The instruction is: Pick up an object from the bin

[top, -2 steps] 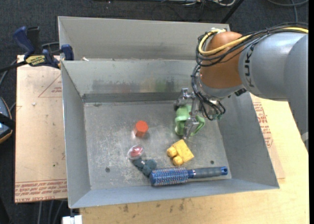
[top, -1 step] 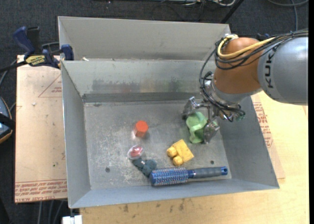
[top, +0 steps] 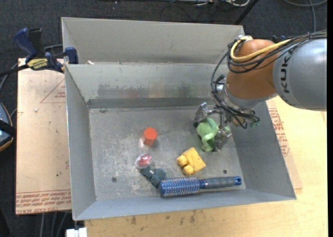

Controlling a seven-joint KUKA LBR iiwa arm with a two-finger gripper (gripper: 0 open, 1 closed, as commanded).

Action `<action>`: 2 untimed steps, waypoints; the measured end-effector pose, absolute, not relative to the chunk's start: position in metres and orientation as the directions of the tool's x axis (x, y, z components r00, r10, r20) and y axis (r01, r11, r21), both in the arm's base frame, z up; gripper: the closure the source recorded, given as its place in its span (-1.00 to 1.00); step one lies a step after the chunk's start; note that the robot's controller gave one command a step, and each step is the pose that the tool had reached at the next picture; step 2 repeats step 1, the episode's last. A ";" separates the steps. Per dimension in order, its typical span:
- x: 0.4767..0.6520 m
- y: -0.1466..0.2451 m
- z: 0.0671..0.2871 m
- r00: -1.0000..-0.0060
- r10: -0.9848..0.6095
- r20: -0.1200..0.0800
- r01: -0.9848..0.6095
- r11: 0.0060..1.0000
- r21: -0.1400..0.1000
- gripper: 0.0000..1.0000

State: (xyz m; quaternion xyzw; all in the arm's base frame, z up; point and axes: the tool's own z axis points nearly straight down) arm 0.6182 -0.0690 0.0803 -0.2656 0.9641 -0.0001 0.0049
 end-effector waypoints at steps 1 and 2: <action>0.604 -0.106 0.252 -0.677 -0.736 -0.006 -0.736 0.677 -0.008 1.00; 0.604 -0.106 0.252 -0.677 -0.736 -0.006 -0.736 0.677 -0.008 1.00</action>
Offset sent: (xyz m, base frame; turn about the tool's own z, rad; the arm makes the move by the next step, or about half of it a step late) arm -0.0160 -0.0367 0.1678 -0.2940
